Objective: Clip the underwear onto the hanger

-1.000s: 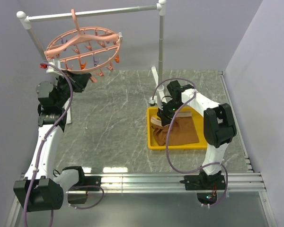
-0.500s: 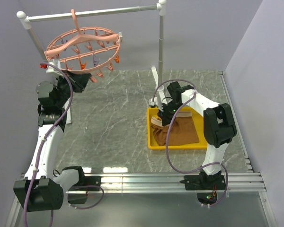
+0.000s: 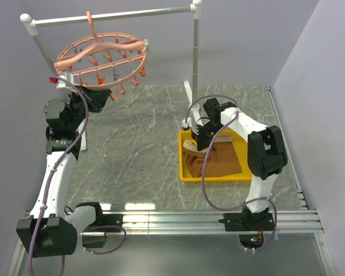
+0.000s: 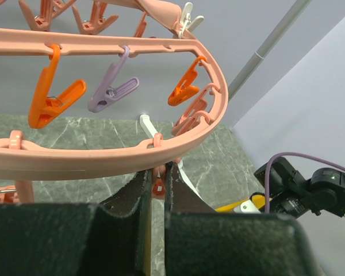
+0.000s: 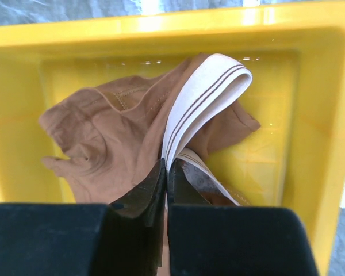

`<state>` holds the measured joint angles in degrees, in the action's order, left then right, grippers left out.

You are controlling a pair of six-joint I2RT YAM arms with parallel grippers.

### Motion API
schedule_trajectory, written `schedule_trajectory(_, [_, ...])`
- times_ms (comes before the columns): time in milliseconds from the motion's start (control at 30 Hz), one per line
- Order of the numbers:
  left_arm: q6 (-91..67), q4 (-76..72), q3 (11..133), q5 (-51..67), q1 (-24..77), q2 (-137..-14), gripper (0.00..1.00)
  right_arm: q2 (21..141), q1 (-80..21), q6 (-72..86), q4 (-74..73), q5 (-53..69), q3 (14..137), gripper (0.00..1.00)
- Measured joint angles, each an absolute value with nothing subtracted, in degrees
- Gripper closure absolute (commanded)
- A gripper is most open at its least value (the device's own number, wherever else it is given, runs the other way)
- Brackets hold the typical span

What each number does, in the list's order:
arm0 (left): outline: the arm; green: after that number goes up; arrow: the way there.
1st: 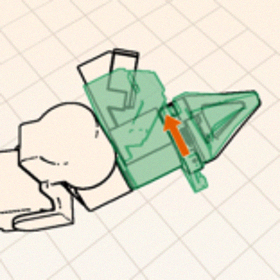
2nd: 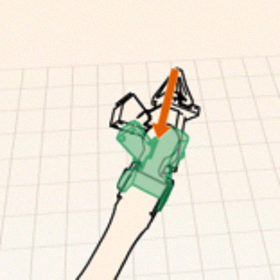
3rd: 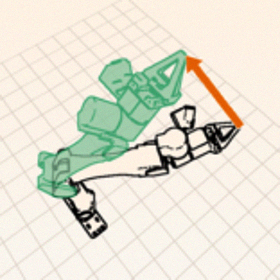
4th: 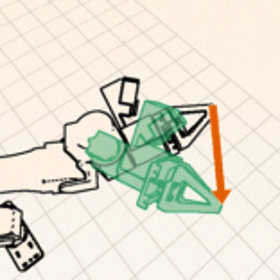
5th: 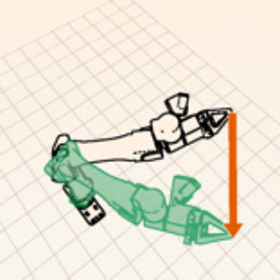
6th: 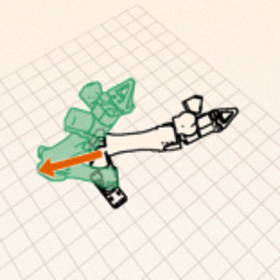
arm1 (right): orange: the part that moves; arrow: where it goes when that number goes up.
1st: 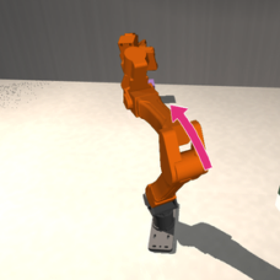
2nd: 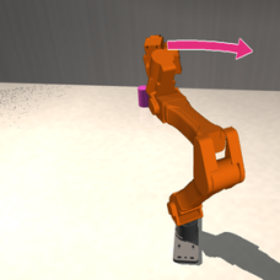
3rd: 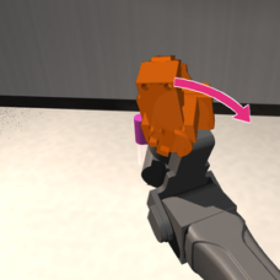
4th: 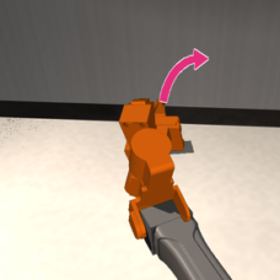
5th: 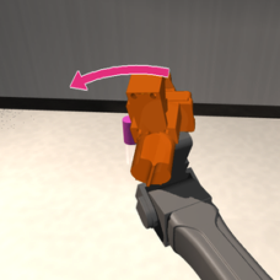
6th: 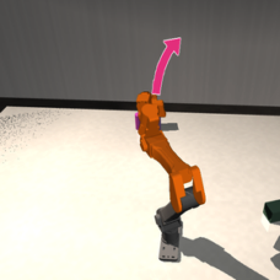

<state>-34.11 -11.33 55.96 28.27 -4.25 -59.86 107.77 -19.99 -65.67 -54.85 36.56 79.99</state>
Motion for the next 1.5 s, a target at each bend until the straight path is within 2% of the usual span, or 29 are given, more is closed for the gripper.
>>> schedule_trajectory(233, [-34.3,-11.3,56.0,29.2,-4.3,-59.9,1.00,104.2,-21.1,-66.3,-60.6,36.4,88.2,1.00])
schedule_trajectory(467, [-34.3,-11.3,56.8,31.1,-4.3,-59.9,1.00,97.7,-27.7,-67.6,-63.0,35.3,96.4,1.00])
schedule_trajectory(667, [-34.3,-11.3,57.6,32.4,-4.3,-60.4,1.00,98.4,-34.2,-71.2,-66.0,32.5,105.7,1.00])
schedule_trajectory(933, [-34.3,-11.1,59.4,34.5,-4.3,-61.4,1.00,104.0,-40.2,-77.1,-70.4,29.3,125.3,1.00])
schedule_trajectory(1167, [-34.6,-11.0,59.5,36.4,-4.3,-61.9,1.00,104.7,-44.9,-81.8,-68.7,28.1,123.1,1.00])
schedule_trajectory(1500, [-34.2,-11.1,59.5,38.9,-4.3,-62.5,1.00,116.3,-46.1,-78.8,-60.6,29.0,126.4,1.00])
